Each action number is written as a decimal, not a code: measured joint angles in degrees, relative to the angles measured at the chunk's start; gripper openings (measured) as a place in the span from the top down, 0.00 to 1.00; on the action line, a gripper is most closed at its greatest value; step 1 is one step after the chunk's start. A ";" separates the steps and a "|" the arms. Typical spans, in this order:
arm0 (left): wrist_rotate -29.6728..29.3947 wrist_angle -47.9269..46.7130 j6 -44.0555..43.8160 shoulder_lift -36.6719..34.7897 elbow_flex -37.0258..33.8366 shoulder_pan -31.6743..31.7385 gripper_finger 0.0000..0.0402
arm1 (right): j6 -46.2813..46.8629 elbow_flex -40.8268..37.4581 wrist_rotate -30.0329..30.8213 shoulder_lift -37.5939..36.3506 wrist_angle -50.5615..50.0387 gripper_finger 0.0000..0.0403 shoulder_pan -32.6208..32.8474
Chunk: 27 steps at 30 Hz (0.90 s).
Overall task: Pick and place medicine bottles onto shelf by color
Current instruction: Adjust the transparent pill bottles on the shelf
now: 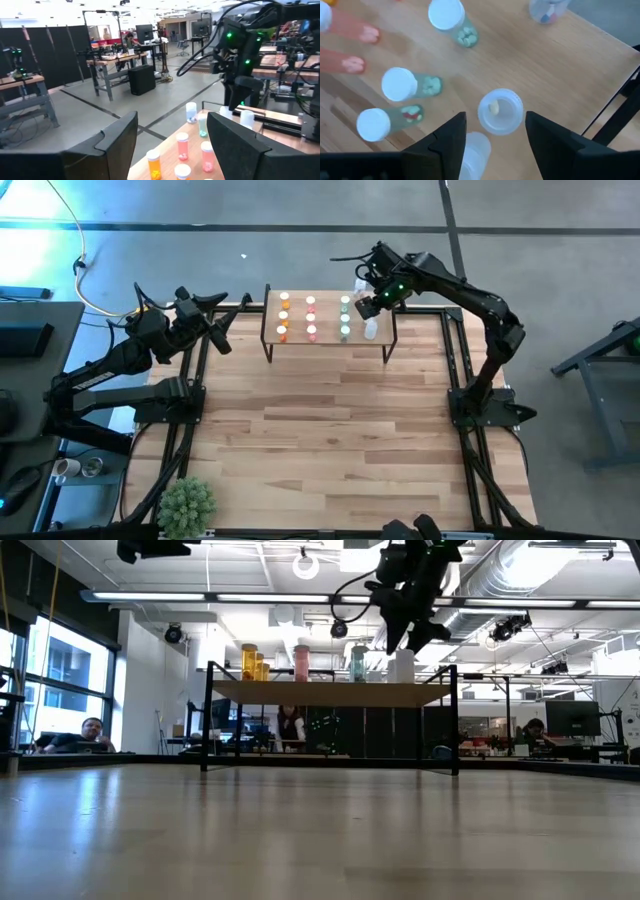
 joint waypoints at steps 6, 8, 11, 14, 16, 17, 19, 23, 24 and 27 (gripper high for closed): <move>-1.38 0.01 0.03 0.03 0.00 0.00 0.43 | -0.03 0.02 -0.17 -0.88 2.08 0.52 -0.99; -1.40 0.02 0.01 0.12 0.00 0.00 0.43 | -0.07 0.02 -0.14 -0.98 2.97 0.52 -1.49; -1.40 0.17 0.03 0.32 0.00 0.00 0.43 | -0.17 0.02 -0.18 -0.98 4.97 0.52 -2.55; -1.64 0.50 0.51 0.74 0.00 0.09 0.43 | -0.38 0.02 -0.40 -0.98 7.85 0.52 -3.83; -2.43 0.83 1.67 0.94 0.00 0.30 0.43 | -0.53 0.02 -0.77 -0.98 10.34 0.52 -4.66; -2.93 1.28 2.03 1.13 0.00 0.38 0.43 | -0.57 0.02 -1.06 -0.98 11.89 0.52 -5.08; -3.31 2.74 2.07 1.50 0.00 0.63 0.43 | -0.68 0.02 -1.68 -0.98 15.11 0.52 -5.95; -3.32 5.12 2.44 1.61 0.00 1.62 0.43 | -4.77 0.02 -2.16 -0.98 21.32 0.52 -7.09; -3.33 5.46 2.53 1.61 0.00 1.88 0.43 | -6.01 0.02 -2.16 -0.98 22.66 0.52 -7.28; -3.34 6.09 2.47 1.61 0.00 2.74 0.43 | -9.95 0.02 -2.16 -0.98 26.44 0.52 -7.56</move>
